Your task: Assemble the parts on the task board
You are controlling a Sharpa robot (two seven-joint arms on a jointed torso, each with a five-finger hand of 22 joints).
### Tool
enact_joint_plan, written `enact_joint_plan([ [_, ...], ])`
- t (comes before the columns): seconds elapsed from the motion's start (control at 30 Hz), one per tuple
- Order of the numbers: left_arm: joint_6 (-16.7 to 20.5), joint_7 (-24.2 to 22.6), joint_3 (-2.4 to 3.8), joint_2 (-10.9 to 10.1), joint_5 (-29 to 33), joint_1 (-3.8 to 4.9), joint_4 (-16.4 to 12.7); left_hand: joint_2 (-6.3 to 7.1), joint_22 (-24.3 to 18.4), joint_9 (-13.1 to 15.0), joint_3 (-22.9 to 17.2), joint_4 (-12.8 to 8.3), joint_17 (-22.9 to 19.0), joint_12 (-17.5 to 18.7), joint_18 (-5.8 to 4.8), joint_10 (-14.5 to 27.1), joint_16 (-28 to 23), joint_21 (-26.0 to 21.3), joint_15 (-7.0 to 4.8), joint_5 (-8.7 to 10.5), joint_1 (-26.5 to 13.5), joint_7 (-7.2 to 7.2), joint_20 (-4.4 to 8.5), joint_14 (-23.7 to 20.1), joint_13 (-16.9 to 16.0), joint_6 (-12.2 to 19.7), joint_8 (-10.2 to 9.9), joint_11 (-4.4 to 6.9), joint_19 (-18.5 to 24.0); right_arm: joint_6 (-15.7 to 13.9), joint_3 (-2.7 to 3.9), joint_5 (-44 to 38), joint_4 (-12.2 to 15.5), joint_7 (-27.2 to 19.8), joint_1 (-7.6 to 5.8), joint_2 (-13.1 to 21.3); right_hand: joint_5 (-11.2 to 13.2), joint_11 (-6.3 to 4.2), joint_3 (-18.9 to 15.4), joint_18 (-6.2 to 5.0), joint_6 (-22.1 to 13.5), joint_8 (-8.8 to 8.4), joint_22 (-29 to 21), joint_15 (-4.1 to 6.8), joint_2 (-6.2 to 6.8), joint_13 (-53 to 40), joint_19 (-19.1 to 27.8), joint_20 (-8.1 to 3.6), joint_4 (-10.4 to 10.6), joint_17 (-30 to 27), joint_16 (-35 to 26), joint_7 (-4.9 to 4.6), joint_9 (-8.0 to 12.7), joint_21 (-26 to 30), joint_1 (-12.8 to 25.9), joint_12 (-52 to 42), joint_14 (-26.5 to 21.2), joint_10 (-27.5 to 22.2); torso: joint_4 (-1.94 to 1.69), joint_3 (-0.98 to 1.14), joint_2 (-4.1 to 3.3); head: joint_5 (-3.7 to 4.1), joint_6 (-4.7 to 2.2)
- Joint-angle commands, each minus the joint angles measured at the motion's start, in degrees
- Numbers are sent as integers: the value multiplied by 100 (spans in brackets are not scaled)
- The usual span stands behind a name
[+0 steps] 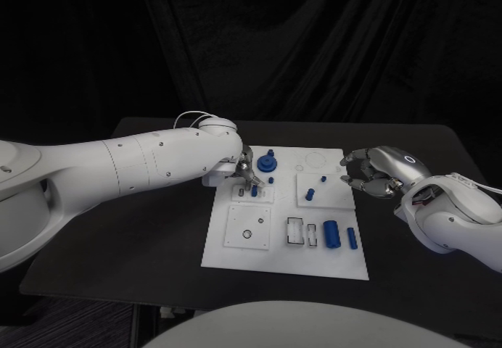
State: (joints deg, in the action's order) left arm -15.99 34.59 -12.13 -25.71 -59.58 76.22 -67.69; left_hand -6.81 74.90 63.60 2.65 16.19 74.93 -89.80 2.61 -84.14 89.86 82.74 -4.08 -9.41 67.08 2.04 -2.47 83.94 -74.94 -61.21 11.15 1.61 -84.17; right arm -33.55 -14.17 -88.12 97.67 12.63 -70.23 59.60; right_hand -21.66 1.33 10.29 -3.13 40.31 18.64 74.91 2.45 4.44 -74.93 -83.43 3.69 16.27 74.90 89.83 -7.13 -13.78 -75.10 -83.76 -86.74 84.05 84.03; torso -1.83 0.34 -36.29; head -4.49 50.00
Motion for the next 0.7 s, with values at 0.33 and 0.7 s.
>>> enact_joint_plan([
  [0.33, 65, -297, 6, -28, -2, -40, -94, 5, 1238, -42, -32, -25, 1507, -20, -57, -586, 14, -80, 0, -122, 104, 6, 15, 606, -1506, 44, -87, -4, -133, 71, 3, -19, 5, 94, 6, -1, -38, -18, 61, -36, 52, 24, 1039, 15, -58, -1086, 27, -2, -15, 1458, -33, 12, 17, 43, -35, 33, 578, 256, -3, 2, -5, 68, 0],
  [0.7, 38, -365, 6, -52, -1, -51, -152, 42, 1230, -97, -155, -51, 1507, -20, -50, -586, 14, -113, 9, -545, 253, 5, 1, 606, -1506, 17, -201, -8, -109, -24, 3, -19, -19, 54, 6, -11, -74, -8, 105, -25, 120, 57, 1053, 8, -82, -1124, 4, 2, -26, 1485, -7, 8, 34, 2, -64, 0, 587, 289, 0, 3, -2, 29, 0],
])
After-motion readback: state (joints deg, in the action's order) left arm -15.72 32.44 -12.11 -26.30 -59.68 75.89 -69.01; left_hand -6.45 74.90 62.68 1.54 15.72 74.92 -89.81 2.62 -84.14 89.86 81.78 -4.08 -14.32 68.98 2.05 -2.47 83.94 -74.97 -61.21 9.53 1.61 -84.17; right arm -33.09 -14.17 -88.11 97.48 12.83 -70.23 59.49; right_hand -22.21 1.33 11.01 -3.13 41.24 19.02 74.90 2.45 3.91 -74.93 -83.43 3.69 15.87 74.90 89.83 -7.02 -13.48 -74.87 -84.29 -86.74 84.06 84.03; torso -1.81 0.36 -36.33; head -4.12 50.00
